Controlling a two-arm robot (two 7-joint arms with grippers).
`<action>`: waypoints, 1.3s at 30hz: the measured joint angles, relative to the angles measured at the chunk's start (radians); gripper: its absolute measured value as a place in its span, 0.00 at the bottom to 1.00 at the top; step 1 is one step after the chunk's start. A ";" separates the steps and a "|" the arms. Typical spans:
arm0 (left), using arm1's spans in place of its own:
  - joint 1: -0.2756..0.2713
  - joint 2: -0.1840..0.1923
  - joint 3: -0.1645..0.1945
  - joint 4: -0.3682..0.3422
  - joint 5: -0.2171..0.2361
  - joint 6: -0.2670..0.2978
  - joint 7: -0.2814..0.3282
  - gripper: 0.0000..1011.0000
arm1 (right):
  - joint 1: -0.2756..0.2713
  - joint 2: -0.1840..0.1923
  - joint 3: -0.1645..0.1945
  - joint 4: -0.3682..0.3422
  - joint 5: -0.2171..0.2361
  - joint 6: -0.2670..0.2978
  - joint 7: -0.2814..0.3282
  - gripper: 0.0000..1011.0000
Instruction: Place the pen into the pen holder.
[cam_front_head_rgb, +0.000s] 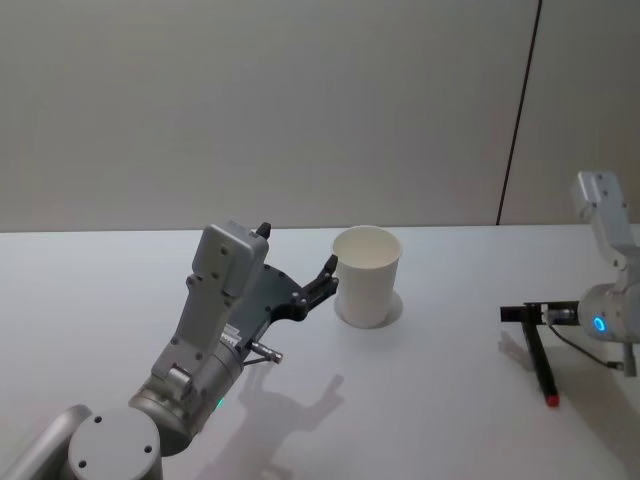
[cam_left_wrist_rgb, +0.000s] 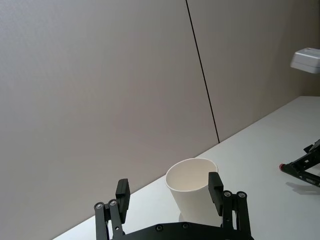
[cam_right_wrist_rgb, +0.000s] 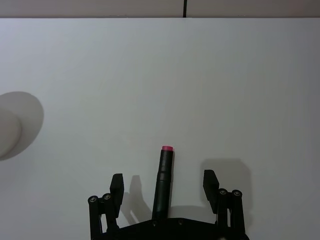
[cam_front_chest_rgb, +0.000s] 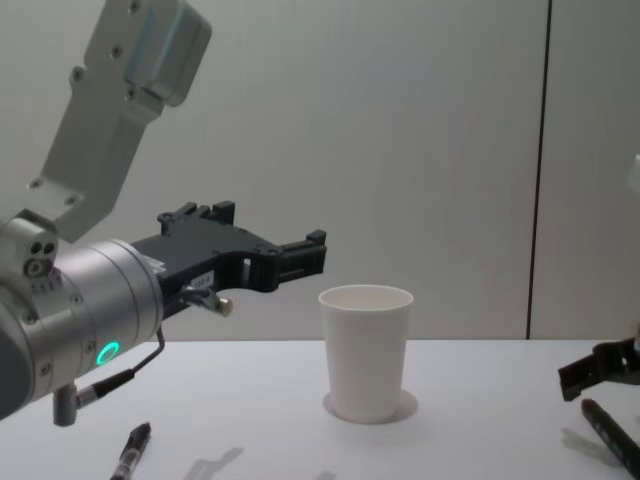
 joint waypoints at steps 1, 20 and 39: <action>0.000 0.000 0.000 0.000 0.000 0.000 0.000 0.99 | 0.003 -0.001 -0.002 0.005 -0.004 0.002 0.003 0.99; 0.000 0.000 0.000 0.000 0.000 0.000 0.000 0.99 | 0.061 -0.022 -0.022 0.107 -0.085 0.001 0.058 0.99; 0.000 0.000 0.000 0.000 0.000 0.000 0.000 0.99 | 0.094 -0.035 -0.028 0.173 -0.131 -0.024 0.094 0.99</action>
